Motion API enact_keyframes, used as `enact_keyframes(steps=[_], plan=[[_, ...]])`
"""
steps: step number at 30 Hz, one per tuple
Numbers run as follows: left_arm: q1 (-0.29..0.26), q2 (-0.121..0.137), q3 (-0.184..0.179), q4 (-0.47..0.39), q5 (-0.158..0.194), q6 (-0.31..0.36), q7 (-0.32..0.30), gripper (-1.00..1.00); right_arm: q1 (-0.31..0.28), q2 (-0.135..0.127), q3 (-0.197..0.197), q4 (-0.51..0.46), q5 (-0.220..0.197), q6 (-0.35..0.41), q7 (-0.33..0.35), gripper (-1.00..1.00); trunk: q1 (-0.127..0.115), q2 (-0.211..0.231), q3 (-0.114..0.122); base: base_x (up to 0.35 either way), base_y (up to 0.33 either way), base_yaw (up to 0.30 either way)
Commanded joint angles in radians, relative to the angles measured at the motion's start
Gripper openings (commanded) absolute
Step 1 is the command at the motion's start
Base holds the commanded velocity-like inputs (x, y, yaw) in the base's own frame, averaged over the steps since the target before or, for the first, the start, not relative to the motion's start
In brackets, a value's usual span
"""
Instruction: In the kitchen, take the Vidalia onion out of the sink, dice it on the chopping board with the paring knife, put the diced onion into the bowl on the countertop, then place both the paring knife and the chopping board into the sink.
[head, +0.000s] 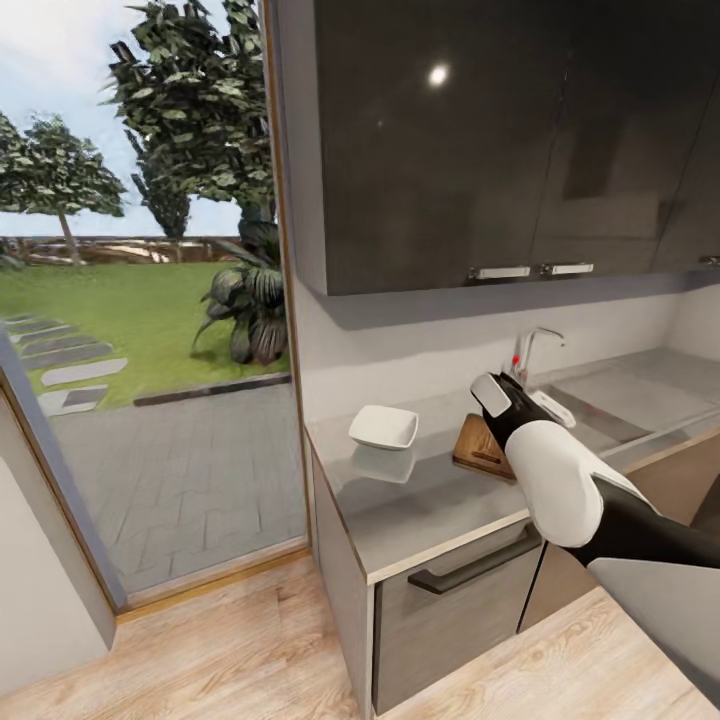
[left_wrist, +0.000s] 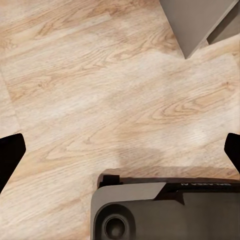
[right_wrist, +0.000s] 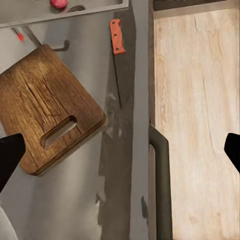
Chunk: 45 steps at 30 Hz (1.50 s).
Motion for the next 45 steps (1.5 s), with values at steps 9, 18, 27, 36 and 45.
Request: enact_keyframes(steps=[9, 18, 27, 36, 45], plan=[[0.000, 0.000, 0.001, 0.001, 0.000, -0.003, 0.000, 1.00, 0.013, 0.000, 0.004, 0.053, -0.004, -0.003, -0.047, 1.00, 0.000, -0.001, 0.000, 0.000, 0.000, 0.000], [0.000, 0.000, -0.001, 0.001, 0.000, -0.003, 0.000, 1.00, 0.017, 0.000, 0.004, 0.061, -0.006, -0.003, -0.043, 1.00, 0.000, -0.001, 0.000, 0.026, 0.017, 0.000], [0.000, 0.000, -0.002, 0.001, 0.000, -0.003, 0.000, 1.00, 0.033, -0.001, 0.003, 0.061, -0.006, -0.003, -0.041, 1.00, 0.000, -0.001, -0.003, 0.030, 0.018, 0.000], [0.000, 0.000, -0.002, 0.001, -0.001, -0.003, 0.000, 1.00, 0.035, -0.001, 0.002, 0.059, -0.006, -0.004, -0.040, 1.00, 0.000, -0.001, -0.016, 0.001, 0.001, 0.000], [0.000, -0.001, -0.002, 0.001, -0.001, -0.003, 0.000, 1.00, 0.036, -0.001, 0.002, 0.059, -0.006, -0.004, -0.039, 1.00, 0.000, -0.001, -0.031, 0.051, 0.000, 0.000]])
